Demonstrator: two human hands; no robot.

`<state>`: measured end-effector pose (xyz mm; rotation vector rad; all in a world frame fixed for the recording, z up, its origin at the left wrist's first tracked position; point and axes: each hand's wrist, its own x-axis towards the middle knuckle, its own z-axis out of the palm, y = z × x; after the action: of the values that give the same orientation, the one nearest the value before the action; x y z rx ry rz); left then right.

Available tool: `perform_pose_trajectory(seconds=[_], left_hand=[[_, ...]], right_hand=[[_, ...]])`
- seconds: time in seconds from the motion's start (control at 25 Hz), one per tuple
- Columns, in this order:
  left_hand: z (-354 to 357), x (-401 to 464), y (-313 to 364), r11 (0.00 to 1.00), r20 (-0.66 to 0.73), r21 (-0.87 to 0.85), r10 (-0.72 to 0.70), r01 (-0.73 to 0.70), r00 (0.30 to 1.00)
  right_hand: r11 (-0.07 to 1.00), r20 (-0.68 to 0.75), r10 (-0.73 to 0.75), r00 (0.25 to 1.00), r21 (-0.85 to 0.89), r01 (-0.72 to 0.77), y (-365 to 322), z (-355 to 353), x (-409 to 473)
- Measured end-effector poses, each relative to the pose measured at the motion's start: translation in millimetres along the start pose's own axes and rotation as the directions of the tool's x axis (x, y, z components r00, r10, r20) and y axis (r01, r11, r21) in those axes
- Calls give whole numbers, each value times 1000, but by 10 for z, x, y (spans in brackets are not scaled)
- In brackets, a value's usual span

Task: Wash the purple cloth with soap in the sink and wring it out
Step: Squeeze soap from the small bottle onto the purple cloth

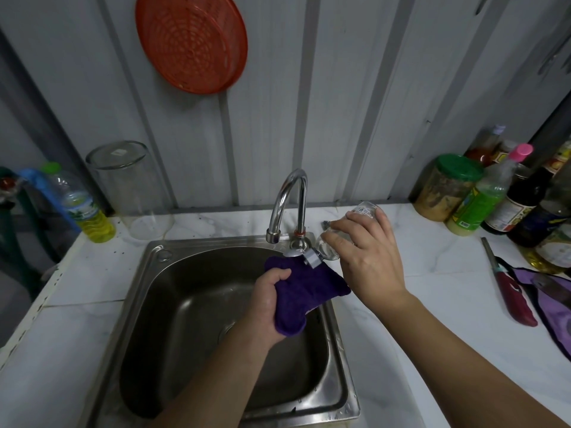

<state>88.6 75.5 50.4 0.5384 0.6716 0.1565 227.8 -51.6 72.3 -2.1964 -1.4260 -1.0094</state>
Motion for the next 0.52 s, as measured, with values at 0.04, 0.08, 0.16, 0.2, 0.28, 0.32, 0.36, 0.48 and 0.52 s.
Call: perform_pose_trajectory(seconds=[0.04, 0.08, 0.16, 0.2, 0.28, 0.32, 0.36, 0.48, 0.52], left_hand=[[6, -6, 3, 1000, 5, 0, 1, -1, 1000], [11, -8, 9, 1000, 8, -1, 2, -2, 1000], [13, -5, 14, 1000, 5, -2, -1, 1, 1000], [12, -1, 18, 1000, 3, 1, 0, 0, 1000], [9, 10, 20, 1000, -1, 6, 1, -1, 1000], [7, 17, 18, 1000, -3, 8, 1, -1, 1000], [4, 24, 17, 1000, -4, 10, 1, -1, 1000], [-3, 31, 24, 1000, -1, 10, -3, 3, 1000], [-6, 30, 28, 1000, -4, 9, -4, 4, 1000]], right_hand=[[1000, 0, -1, 1000, 1, 1, 2, 2, 2], [1000, 0, -1, 1000, 0, 1, 7, 3, 5], [1000, 3, 1, 1000, 0, -1, 14, 12, 4], [1000, 5, 1, 1000, 1, -1, 16, 20, 4], [1000, 7, 1, 1000, 4, -1, 18, 35, 7], [1000, 4, 3, 1000, 5, -3, 18, 42, 10], [1000, 0, 4, 1000, 7, -4, 18, 51, 11], [1000, -3, 5, 1000, 16, -5, 22, 65, 12], [1000, -1, 4, 1000, 17, -4, 22, 67, 12]])
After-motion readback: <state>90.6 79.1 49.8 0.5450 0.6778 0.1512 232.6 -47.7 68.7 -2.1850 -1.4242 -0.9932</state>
